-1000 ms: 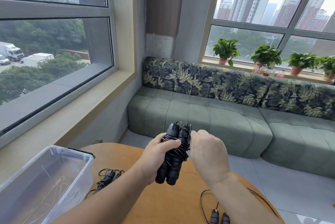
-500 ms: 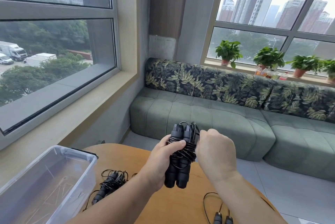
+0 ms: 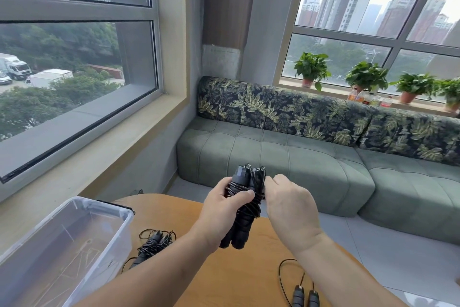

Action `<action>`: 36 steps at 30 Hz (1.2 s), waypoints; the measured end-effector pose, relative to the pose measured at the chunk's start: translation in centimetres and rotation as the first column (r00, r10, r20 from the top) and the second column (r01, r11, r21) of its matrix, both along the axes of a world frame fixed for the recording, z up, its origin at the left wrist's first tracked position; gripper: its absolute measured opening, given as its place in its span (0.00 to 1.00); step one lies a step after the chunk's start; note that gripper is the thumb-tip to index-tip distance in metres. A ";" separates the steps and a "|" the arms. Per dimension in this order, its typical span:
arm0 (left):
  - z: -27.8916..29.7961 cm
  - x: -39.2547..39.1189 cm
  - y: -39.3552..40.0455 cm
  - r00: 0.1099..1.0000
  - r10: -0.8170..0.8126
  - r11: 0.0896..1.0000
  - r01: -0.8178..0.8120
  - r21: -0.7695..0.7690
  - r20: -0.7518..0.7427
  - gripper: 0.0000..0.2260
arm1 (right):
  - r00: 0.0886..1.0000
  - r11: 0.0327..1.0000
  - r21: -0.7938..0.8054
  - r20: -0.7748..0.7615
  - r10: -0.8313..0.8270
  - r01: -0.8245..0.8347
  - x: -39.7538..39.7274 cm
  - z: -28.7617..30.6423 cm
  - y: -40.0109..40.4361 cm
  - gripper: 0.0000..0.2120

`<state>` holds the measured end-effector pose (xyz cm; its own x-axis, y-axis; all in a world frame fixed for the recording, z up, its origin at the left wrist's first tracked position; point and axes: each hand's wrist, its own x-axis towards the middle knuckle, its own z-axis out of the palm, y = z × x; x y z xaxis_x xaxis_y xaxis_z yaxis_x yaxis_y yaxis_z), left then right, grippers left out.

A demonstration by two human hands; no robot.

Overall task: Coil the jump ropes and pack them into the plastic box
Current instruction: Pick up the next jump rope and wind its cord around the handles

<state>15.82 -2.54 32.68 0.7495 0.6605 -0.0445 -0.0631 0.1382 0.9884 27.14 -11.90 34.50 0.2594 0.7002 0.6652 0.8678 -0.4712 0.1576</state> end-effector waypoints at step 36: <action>0.3 -0.2 -0.1 0.981 0.033 0.974 -0.075 -0.214 -0.194 0.13 | 0.973 0.988 -0.087 -0.183 -0.141 0.127 -2.1 -0.8 1.4 0.24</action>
